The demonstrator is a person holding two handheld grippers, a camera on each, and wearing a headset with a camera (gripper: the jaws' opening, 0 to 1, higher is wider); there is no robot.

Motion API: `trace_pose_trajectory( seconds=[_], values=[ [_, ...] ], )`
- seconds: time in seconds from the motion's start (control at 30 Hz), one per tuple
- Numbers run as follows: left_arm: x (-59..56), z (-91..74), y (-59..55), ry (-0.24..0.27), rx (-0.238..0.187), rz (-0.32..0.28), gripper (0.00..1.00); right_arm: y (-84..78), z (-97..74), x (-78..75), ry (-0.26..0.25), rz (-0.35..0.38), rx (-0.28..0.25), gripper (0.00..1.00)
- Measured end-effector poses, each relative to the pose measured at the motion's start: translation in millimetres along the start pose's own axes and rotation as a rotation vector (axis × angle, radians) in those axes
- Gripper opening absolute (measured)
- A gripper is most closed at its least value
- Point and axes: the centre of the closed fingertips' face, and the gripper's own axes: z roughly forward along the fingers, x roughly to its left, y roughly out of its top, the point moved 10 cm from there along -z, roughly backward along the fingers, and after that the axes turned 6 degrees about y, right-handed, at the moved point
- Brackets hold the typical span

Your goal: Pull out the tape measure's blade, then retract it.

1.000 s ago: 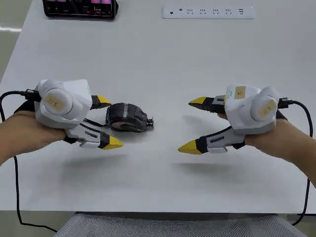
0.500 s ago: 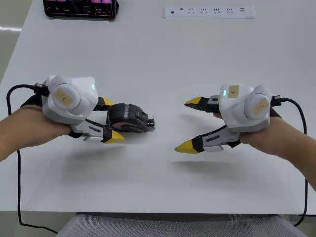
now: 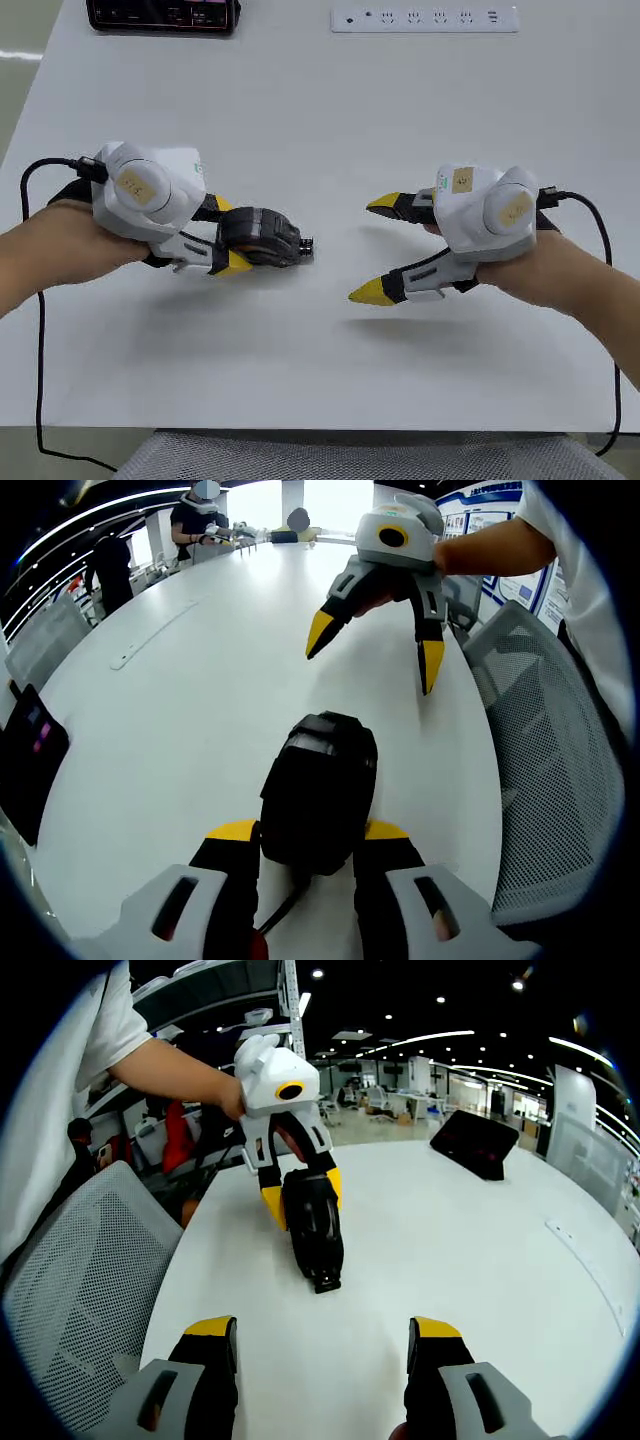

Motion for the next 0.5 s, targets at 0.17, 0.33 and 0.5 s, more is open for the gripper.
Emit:
trace_pose_trajectory(
  seconds=[0.17,0.33,0.5],
  values=[
    [-0.4,1.1,0.6,-0.001,0.003,0.027,0.3,0.0,4.1,-1.7,0.005,0.0,-0.004,0.66],
    [0.0,1.0,1.2,-0.002,0.009,0.041,0.29,0.2,9.4,-4.5,0.007,0.005,-0.015,0.64],
    [0.9,1.2,1.1,-0.007,0.012,0.036,0.29,-0.5,17.2,-6.7,0.013,-0.007,-0.011,0.6]
  ],
)
